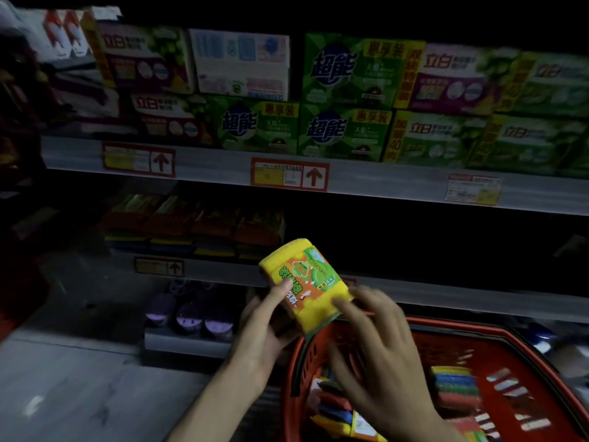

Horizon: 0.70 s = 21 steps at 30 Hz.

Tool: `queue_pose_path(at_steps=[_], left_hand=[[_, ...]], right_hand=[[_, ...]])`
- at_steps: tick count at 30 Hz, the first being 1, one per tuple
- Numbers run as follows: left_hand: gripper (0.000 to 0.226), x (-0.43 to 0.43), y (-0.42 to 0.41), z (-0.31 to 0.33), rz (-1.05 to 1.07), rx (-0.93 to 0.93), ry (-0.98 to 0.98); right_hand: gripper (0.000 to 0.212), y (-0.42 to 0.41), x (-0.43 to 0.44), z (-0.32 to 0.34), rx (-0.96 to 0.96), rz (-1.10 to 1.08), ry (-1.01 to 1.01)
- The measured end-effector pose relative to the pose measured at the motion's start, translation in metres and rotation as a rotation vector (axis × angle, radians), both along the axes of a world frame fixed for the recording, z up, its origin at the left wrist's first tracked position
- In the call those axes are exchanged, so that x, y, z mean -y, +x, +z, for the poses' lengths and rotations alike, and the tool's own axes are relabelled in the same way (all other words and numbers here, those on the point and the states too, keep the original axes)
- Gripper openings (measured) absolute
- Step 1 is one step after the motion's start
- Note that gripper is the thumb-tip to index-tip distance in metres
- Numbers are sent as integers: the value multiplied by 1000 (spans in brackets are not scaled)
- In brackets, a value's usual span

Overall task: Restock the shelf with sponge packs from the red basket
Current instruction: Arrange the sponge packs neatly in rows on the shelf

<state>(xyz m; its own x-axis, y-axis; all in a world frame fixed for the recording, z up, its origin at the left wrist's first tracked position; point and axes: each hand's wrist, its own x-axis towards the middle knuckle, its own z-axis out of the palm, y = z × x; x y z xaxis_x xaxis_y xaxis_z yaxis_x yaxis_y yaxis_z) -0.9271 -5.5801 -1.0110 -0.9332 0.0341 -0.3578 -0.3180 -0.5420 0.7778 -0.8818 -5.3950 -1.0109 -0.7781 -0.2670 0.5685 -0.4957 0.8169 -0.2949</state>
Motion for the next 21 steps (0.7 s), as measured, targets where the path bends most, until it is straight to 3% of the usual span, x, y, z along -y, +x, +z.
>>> queue_pose_path(at_steps=[3, 5, 9, 11, 14, 18, 21], left_hand=[[62, -3, -3, -2, 37, -42, -47], [61, -4, -4, -3, 45, -143, -187], [73, -4, -4, -4, 5, -524, -614], [73, -3, -7, -4, -34, -699, -759], [67, 1, -10, -8, -55, -905, -1012], [73, 2, -7, -9, -120, -899, -1008], [93, 2, -8, -14, -83, -821, -1024]], right_hand=[[52, -1, 8, 15, 328, -221, -411], [56, -8, 11, 29, 595, -282, -691], [65, -17, 9, 54, 1109, -135, -1317], [67, -17, 4, 59, 1169, -111, -1358], [66, -17, -3, 60, 1154, -128, -1258], [49, -22, -8, 50, 1219, -100, -1216], [38, -30, -6, 43, 1165, -44, -1448]])
